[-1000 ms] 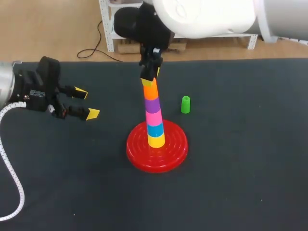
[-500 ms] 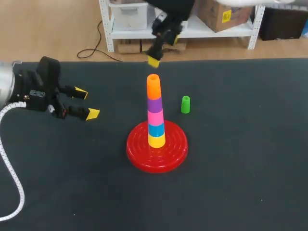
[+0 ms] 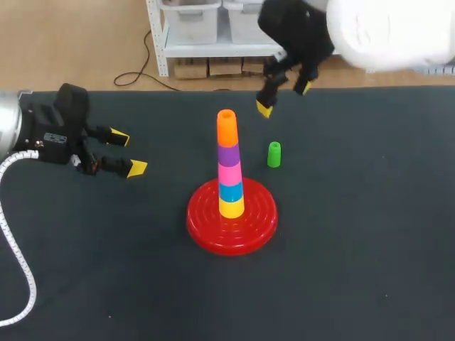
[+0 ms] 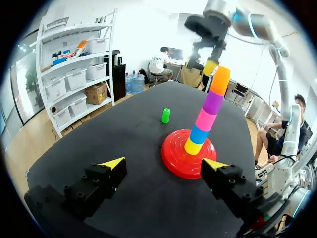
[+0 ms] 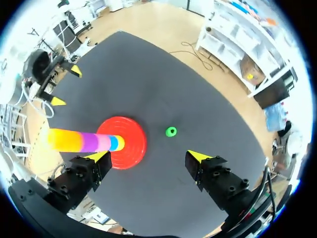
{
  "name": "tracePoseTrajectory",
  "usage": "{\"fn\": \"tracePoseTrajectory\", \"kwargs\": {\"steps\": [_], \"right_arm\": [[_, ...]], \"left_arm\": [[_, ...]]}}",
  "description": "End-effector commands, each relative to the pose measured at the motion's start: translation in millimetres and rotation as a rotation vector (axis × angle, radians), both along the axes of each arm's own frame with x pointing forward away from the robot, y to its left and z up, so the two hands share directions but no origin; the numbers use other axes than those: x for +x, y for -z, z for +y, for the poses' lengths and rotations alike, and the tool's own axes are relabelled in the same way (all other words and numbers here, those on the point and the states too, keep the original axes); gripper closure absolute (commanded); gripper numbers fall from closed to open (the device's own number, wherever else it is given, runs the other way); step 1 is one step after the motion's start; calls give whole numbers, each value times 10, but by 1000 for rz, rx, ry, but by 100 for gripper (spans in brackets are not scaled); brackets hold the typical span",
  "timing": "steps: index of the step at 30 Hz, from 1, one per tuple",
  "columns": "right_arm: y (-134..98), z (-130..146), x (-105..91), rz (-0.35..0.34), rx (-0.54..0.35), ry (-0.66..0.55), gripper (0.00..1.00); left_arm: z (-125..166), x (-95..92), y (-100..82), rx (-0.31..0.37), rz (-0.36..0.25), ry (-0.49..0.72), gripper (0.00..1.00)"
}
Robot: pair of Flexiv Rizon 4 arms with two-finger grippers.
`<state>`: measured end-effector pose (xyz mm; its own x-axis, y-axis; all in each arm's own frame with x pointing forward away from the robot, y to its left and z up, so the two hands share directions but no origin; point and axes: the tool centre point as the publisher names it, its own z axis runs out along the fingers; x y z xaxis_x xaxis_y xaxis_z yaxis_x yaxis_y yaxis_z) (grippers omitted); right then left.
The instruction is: Pick up and stack the cylinders on the red base in this order: pink,purple,orange,green
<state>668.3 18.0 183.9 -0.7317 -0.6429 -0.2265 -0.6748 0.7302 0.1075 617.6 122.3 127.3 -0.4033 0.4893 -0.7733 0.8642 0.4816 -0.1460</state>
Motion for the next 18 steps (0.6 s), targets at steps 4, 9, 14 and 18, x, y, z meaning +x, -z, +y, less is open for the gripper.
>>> {"fn": "tracePoseTrajectory", "kwargs": {"steps": [4,9,14,18], "right_arm": [[555,-110,176,38,-2,66,0],[821,-150,239,77,-24,93,0],[992,-149,297,91,-81,106,0],[1092,-124,364,99,-85,118,0]], "left_arm": [[12,-9,17,-7,-7,0,0],[12,-9,17,-7,-7,0,0],[12,-9,17,-7,-7,0,0],[12,-9,17,-7,-7,0,0]]}}
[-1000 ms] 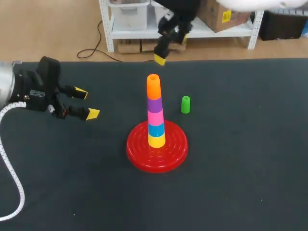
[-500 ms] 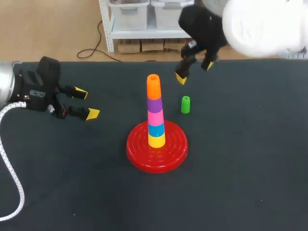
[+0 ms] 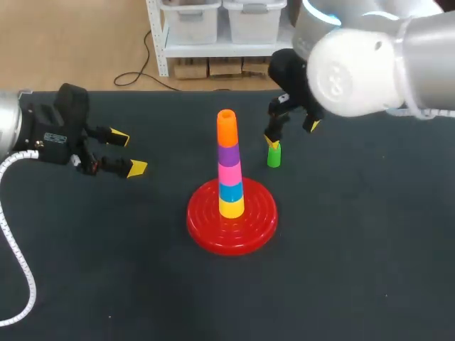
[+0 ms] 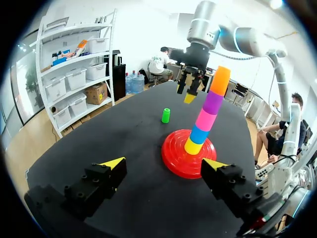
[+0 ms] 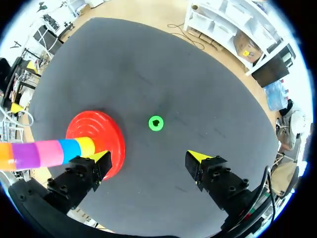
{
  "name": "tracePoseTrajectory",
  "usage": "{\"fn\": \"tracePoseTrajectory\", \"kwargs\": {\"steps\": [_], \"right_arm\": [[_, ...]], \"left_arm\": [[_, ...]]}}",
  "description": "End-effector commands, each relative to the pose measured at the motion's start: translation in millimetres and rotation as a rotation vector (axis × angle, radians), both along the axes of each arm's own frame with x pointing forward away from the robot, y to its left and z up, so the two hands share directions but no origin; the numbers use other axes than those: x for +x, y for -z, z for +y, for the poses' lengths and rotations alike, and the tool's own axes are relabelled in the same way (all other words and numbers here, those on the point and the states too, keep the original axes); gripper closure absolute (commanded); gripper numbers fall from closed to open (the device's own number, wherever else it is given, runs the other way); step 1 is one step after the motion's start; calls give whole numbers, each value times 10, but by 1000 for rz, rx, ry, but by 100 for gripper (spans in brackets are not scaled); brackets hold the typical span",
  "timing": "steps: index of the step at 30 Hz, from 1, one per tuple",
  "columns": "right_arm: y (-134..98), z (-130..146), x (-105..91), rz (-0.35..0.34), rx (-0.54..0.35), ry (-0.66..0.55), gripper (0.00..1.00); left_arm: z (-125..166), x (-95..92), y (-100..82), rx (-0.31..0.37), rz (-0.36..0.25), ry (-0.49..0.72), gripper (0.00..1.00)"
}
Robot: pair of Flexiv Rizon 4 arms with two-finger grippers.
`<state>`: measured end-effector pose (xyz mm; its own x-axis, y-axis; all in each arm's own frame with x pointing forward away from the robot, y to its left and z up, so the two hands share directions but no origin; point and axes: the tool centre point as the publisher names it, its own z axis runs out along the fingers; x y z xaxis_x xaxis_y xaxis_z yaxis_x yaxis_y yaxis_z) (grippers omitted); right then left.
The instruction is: Pick up and stack the cylinders on the red base in this order: pink,purple,orange,green
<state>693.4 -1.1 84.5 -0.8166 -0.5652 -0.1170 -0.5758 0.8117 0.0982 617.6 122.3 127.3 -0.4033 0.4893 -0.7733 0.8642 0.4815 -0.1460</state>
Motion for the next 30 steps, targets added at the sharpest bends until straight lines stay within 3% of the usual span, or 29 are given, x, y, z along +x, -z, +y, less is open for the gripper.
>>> {"fn": "tracePoseTrajectory", "kwargs": {"steps": [1,11,30], "right_arm": [[126,72,128,20,-12,0,0],[376,96,200,36,-32,16,0],[531,175,391,7,-69,59,0]], "left_arm": [[13,-9,17,-7,-7,0,0],[13,-9,17,-7,-7,0,0],[13,-9,17,-7,-7,0,0]]}}
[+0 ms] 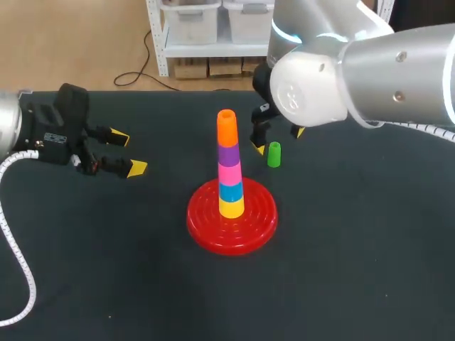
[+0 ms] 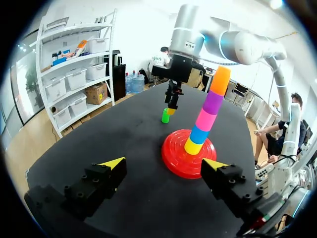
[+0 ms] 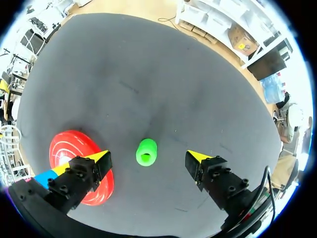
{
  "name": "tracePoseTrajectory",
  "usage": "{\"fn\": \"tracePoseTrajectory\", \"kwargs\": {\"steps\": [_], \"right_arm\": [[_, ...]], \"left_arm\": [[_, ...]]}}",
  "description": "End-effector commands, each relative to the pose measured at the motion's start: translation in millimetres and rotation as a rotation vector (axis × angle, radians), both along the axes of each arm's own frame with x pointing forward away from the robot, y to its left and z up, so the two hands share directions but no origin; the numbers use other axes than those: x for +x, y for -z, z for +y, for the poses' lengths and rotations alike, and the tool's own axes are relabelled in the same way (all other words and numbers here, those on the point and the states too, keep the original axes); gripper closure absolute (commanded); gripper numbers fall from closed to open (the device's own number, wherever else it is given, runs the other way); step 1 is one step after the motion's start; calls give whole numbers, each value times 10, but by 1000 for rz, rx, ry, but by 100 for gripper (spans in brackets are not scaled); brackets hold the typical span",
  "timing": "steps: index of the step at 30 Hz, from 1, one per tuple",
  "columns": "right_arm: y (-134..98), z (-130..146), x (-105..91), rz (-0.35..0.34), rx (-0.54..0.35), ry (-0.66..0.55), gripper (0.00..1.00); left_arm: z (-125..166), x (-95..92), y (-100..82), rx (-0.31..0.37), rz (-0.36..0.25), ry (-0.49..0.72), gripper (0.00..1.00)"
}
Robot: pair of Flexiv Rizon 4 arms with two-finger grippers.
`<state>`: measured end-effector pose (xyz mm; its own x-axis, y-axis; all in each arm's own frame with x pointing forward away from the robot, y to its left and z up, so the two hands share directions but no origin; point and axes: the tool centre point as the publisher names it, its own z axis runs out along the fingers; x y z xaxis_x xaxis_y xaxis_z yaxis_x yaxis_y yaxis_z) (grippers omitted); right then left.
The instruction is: Pick up and stack the cylinders on the red base in this order: pink,purple,orange,green
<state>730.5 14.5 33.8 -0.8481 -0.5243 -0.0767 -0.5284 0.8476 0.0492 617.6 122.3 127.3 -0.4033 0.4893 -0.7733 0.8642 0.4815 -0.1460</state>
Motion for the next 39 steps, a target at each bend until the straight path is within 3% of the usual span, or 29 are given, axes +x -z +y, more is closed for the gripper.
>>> {"fn": "tracePoseTrajectory", "kwargs": {"steps": [1,2,7,12,39], "right_arm": [[27,20,22,-1,-7,3,0],[30,20,23,-1,-8,4,0],[65,29,20,-4,-15,2,28],[71,40,6,-10,-19,-3,50],[107,58,-28,-20,-31,-17,68]], "left_arm": [[13,-9,17,-7,-7,0,0],[13,-9,17,-7,-7,0,0],[13,-9,17,-7,-7,0,0],[13,-9,17,-7,-7,0,0],[13,-9,17,-7,-7,0,0]]}}
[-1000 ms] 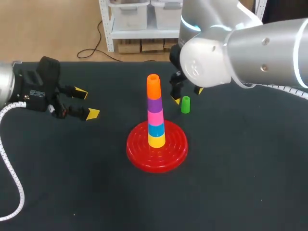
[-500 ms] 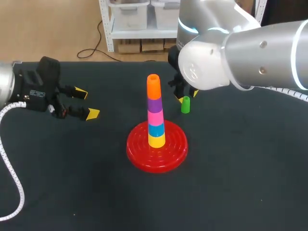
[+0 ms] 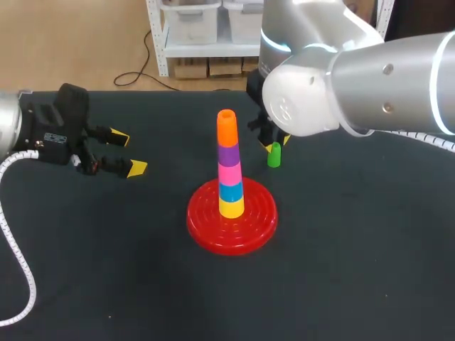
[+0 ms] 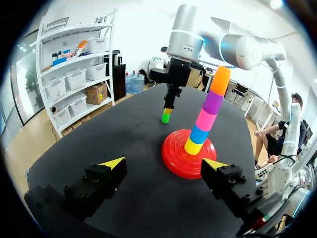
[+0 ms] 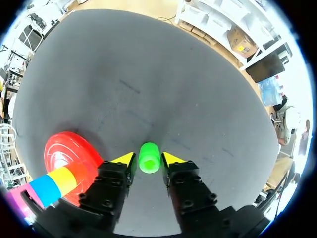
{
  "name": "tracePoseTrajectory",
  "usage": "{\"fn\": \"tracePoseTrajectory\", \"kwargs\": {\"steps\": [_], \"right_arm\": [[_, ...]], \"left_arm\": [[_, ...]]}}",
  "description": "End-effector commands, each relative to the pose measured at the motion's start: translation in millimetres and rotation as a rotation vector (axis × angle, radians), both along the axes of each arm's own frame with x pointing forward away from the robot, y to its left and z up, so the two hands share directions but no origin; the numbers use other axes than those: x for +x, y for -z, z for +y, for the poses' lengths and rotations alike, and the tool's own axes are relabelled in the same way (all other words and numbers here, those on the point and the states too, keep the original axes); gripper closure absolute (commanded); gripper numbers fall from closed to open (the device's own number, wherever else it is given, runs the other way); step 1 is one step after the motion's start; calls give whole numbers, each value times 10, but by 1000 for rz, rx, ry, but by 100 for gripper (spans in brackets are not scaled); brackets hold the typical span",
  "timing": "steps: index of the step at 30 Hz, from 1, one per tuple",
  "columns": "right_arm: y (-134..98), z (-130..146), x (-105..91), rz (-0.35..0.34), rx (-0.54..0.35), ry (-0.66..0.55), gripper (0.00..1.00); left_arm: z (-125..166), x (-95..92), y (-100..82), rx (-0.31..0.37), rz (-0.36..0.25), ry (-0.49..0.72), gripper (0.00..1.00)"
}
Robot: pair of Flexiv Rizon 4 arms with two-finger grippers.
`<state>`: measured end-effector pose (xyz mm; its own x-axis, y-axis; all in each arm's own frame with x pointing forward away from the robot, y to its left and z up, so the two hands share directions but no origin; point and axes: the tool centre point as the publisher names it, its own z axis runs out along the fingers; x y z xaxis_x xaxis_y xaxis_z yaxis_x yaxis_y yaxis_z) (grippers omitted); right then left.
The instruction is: Pick up and stack the cylinders on the red base in this order: pink,purple,orange,green
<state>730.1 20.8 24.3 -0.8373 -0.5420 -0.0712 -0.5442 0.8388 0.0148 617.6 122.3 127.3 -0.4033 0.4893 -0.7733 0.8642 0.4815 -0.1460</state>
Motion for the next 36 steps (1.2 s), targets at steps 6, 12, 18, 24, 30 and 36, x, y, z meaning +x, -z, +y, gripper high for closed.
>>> {"fn": "tracePoseTrajectory", "kwargs": {"steps": [6,12,18,24,30,36], "right_arm": [[24,-11,-26,-4,2,4,71],[25,-20,-32,-7,1,10,100],[-114,-16,-53,-15,7,-4,100],[-552,29,20,-30,46,-53,100],[-1200,129,74,-36,122,-121,100],[-1824,256,8,-70,158,-200,100]], "left_arm": [[13,-9,17,-7,-7,0,0],[13,-9,17,-7,-7,0,0],[13,-9,17,-7,-7,0,0],[13,-9,17,-7,-7,0,0],[13,-9,17,-7,-7,0,0],[13,-9,17,-7,-7,0,0]]}}
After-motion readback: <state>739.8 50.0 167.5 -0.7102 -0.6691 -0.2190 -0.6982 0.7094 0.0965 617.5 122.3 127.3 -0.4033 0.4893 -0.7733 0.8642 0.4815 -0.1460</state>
